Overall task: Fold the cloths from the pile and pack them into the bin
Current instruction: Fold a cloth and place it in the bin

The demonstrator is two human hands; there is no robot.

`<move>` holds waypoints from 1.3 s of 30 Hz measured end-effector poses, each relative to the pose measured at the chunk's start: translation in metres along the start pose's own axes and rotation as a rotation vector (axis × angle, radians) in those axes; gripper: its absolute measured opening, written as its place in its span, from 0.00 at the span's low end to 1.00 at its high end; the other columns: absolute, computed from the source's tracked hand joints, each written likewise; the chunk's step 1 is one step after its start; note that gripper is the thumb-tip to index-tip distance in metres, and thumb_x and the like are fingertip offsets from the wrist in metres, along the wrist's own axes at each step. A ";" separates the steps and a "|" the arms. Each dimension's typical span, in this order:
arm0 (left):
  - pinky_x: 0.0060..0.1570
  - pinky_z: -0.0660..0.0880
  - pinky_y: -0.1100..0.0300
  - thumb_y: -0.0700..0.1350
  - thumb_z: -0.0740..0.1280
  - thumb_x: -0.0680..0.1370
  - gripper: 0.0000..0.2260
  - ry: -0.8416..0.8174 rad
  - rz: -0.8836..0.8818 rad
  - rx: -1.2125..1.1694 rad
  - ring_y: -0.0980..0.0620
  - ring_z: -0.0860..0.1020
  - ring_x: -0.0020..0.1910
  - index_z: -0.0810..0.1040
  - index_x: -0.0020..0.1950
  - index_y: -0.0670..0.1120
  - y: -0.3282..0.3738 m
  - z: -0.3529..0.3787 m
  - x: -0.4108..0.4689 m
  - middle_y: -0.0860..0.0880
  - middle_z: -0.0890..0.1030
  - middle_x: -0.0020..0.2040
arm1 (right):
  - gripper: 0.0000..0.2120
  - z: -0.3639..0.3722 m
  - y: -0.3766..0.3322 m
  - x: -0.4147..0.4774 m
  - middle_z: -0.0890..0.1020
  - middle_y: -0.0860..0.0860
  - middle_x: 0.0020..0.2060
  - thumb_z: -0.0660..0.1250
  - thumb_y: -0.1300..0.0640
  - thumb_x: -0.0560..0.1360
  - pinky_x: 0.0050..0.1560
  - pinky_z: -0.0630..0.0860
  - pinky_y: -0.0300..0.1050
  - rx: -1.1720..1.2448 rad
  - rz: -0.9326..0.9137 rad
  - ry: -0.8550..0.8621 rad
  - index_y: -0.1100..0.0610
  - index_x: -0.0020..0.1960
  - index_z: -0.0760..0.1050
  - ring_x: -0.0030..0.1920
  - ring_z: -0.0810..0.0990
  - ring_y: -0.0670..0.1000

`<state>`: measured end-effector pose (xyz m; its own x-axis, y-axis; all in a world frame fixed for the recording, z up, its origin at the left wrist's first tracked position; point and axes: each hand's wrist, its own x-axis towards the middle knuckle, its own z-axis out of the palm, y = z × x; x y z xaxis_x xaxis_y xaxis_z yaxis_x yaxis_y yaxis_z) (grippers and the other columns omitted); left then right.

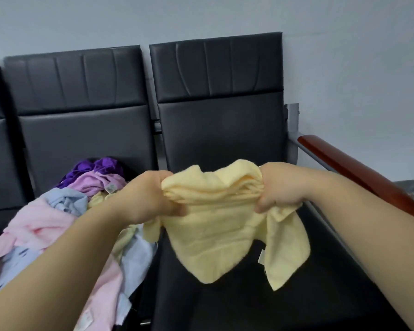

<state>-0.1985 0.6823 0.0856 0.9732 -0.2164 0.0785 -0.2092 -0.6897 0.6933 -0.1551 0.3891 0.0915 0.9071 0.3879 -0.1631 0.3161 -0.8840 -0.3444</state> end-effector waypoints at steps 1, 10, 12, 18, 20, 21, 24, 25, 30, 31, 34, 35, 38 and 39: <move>0.31 0.73 0.67 0.39 0.80 0.67 0.12 0.042 -0.023 0.166 0.62 0.78 0.31 0.81 0.45 0.47 -0.001 0.001 0.004 0.52 0.83 0.36 | 0.10 0.002 0.000 0.002 0.85 0.49 0.42 0.79 0.53 0.68 0.48 0.83 0.50 -0.037 0.002 0.001 0.51 0.46 0.80 0.43 0.84 0.51; 0.29 0.64 0.58 0.39 0.60 0.77 0.04 0.316 -0.082 0.727 0.51 0.72 0.32 0.67 0.45 0.47 -0.019 -0.002 0.039 0.50 0.74 0.36 | 0.06 0.012 0.001 0.041 0.78 0.45 0.41 0.64 0.58 0.77 0.39 0.77 0.49 -0.273 0.024 0.450 0.48 0.51 0.75 0.40 0.78 0.50; 0.31 0.67 0.55 0.38 0.60 0.75 0.07 0.360 -0.062 0.802 0.48 0.73 0.32 0.64 0.45 0.48 -0.025 -0.003 0.042 0.49 0.74 0.36 | 0.05 0.010 -0.003 0.044 0.77 0.45 0.43 0.66 0.56 0.78 0.43 0.76 0.51 -0.304 -0.004 0.529 0.49 0.52 0.73 0.42 0.79 0.52; 0.39 0.75 0.55 0.43 0.69 0.73 0.08 -0.015 -0.119 0.727 0.47 0.80 0.40 0.70 0.47 0.51 -0.046 0.012 0.034 0.50 0.80 0.40 | 0.08 0.050 0.024 0.041 0.81 0.45 0.39 0.69 0.60 0.77 0.41 0.79 0.45 -0.192 -0.022 0.184 0.48 0.50 0.77 0.39 0.81 0.48; 0.40 0.76 0.58 0.43 0.73 0.70 0.10 -0.168 -0.173 0.567 0.50 0.82 0.42 0.74 0.46 0.50 -0.059 0.029 0.028 0.50 0.83 0.41 | 0.05 0.075 0.033 0.041 0.83 0.47 0.41 0.73 0.56 0.76 0.43 0.79 0.46 -0.152 0.000 -0.012 0.48 0.48 0.79 0.41 0.83 0.51; 0.39 0.76 0.61 0.43 0.75 0.69 0.10 -0.233 -0.209 0.469 0.54 0.82 0.40 0.76 0.46 0.50 -0.066 0.038 0.024 0.50 0.84 0.41 | 0.04 0.086 0.037 0.041 0.83 0.48 0.42 0.74 0.54 0.74 0.43 0.78 0.47 -0.107 0.022 -0.093 0.48 0.47 0.79 0.43 0.83 0.52; 0.43 0.76 0.61 0.48 0.78 0.69 0.14 -0.472 -0.321 0.386 0.56 0.80 0.41 0.77 0.50 0.47 -0.093 0.063 0.017 0.53 0.85 0.42 | 0.11 0.115 0.051 0.042 0.82 0.45 0.44 0.77 0.45 0.69 0.44 0.80 0.49 0.024 0.100 -0.252 0.46 0.47 0.77 0.44 0.82 0.51; 0.44 0.74 0.59 0.52 0.78 0.70 0.17 -0.528 -0.337 0.430 0.55 0.78 0.42 0.76 0.51 0.46 -0.101 0.067 0.016 0.55 0.82 0.44 | 0.13 0.119 0.054 0.042 0.81 0.45 0.43 0.77 0.44 0.69 0.42 0.78 0.47 0.041 0.137 -0.284 0.47 0.46 0.76 0.42 0.80 0.49; 0.46 0.72 0.58 0.65 0.72 0.73 0.18 -0.451 -0.300 0.340 0.55 0.76 0.46 0.76 0.50 0.52 -0.119 0.080 0.023 0.56 0.77 0.46 | 0.20 0.120 0.058 0.053 0.82 0.45 0.48 0.75 0.33 0.68 0.46 0.76 0.46 0.161 0.186 -0.257 0.47 0.49 0.78 0.48 0.80 0.48; 0.48 0.74 0.58 0.66 0.69 0.75 0.19 -0.372 -0.289 0.280 0.54 0.77 0.48 0.77 0.51 0.51 -0.118 0.087 0.024 0.54 0.78 0.47 | 0.23 0.121 0.055 0.054 0.81 0.44 0.49 0.72 0.29 0.69 0.48 0.75 0.46 0.194 0.187 -0.228 0.47 0.50 0.79 0.49 0.80 0.47; 0.43 0.72 0.59 0.61 0.64 0.80 0.15 -0.266 -0.274 0.259 0.55 0.75 0.43 0.75 0.44 0.50 -0.118 0.108 0.028 0.54 0.78 0.43 | 0.28 0.134 0.049 0.061 0.82 0.47 0.50 0.60 0.27 0.77 0.53 0.76 0.47 0.184 0.225 -0.237 0.51 0.51 0.80 0.51 0.80 0.49; 0.41 0.70 0.58 0.59 0.63 0.81 0.16 -0.314 -0.288 0.285 0.54 0.73 0.40 0.73 0.42 0.49 -0.118 0.111 0.029 0.54 0.76 0.41 | 0.26 0.137 0.049 0.062 0.83 0.48 0.49 0.60 0.31 0.79 0.53 0.76 0.47 0.125 0.235 -0.286 0.53 0.50 0.80 0.50 0.80 0.50; 0.41 0.68 0.58 0.55 0.65 0.78 0.13 -0.576 -0.363 0.261 0.53 0.70 0.38 0.71 0.38 0.49 -0.118 0.110 0.028 0.54 0.73 0.38 | 0.15 0.131 0.055 0.056 0.81 0.48 0.45 0.68 0.39 0.77 0.46 0.76 0.47 -0.042 0.243 -0.474 0.52 0.47 0.79 0.44 0.80 0.51; 0.42 0.68 0.58 0.56 0.66 0.77 0.13 -0.627 -0.381 0.221 0.53 0.70 0.38 0.72 0.38 0.49 -0.119 0.110 0.027 0.54 0.72 0.37 | 0.13 0.127 0.058 0.052 0.82 0.48 0.46 0.70 0.41 0.76 0.46 0.78 0.48 -0.071 0.241 -0.525 0.51 0.47 0.79 0.44 0.80 0.51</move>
<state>-0.1581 0.6826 -0.0734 0.7589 -0.2427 -0.6042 0.0509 -0.9029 0.4267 -0.1248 0.3913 -0.0540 0.7025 0.2351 -0.6717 0.1520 -0.9717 -0.1811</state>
